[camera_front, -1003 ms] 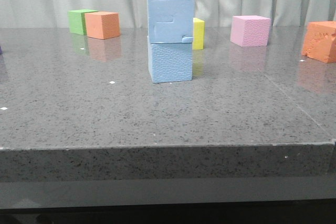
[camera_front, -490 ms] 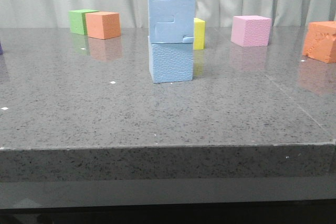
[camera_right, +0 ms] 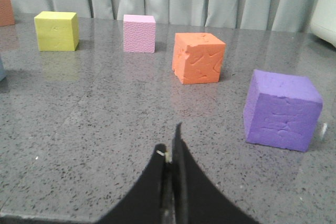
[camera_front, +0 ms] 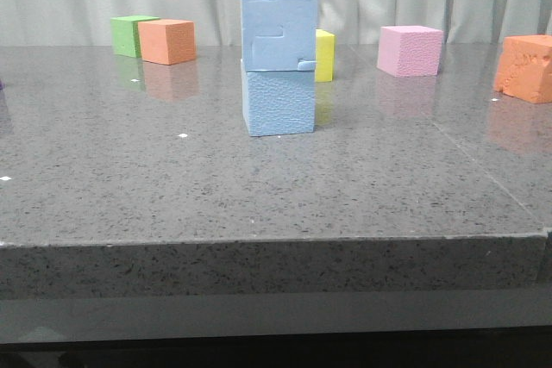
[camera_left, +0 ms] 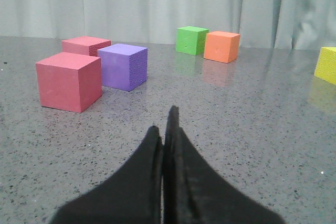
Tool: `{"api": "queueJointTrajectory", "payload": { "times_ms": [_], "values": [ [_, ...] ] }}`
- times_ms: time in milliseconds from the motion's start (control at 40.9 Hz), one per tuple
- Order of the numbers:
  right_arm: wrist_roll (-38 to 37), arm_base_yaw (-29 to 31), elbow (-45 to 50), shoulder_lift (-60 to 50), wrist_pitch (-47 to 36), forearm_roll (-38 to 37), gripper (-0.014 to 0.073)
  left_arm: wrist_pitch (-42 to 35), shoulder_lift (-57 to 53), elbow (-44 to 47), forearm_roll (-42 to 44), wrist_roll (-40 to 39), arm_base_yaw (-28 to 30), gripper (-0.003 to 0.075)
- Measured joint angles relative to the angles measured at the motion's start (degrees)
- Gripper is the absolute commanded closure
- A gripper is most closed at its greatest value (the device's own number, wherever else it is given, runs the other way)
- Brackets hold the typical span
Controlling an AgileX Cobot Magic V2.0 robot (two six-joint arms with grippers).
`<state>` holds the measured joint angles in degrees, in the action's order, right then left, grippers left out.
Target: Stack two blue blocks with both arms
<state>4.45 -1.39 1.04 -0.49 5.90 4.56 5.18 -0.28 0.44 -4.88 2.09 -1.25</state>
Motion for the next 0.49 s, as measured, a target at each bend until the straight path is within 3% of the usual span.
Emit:
{"api": "queueJointTrajectory", "payload": {
  "times_ms": [490],
  "values": [
    [0.0,-0.1,0.5,-0.1,-4.5,0.2,0.0662,0.0,0.0,0.0,0.0,0.0,0.0,0.0741]
  ]
}}
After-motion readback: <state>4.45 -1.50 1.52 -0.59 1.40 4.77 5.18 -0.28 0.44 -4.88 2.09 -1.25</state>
